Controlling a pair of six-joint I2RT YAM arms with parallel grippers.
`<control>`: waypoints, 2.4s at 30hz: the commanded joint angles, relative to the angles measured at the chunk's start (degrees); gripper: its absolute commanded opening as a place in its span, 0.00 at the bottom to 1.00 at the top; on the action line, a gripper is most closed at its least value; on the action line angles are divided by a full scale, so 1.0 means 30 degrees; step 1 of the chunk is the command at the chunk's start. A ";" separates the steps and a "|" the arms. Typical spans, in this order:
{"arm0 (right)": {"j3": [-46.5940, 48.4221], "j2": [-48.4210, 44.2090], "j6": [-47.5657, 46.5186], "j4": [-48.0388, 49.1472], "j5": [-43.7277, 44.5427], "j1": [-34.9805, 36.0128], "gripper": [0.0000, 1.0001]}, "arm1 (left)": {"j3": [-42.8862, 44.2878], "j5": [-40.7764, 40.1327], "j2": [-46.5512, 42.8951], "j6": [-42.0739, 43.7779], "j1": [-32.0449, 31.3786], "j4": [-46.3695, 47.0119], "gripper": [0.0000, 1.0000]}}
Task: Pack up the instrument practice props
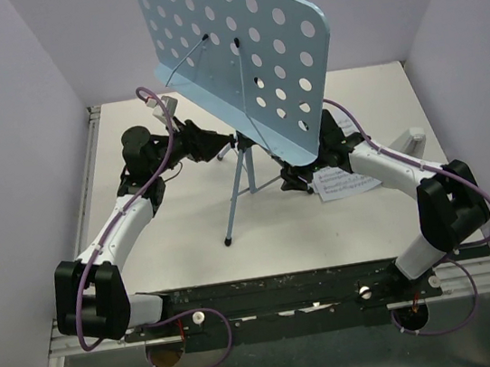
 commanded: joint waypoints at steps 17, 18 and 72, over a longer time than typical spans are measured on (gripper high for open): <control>-0.0312 -0.0320 -0.0234 0.0302 0.0151 0.0030 0.61 | -0.1598 -0.3972 0.0320 0.0315 0.0707 -0.3410 0.82; -0.0283 -0.0290 -0.0234 0.0302 0.0151 0.0029 0.61 | -0.1627 -0.4001 0.0320 0.0286 0.0707 -0.3410 0.82; -0.0254 -0.0290 -0.0234 0.0185 0.0268 0.0058 0.62 | 0.0628 0.0277 0.0935 -0.1853 0.0590 0.0985 0.83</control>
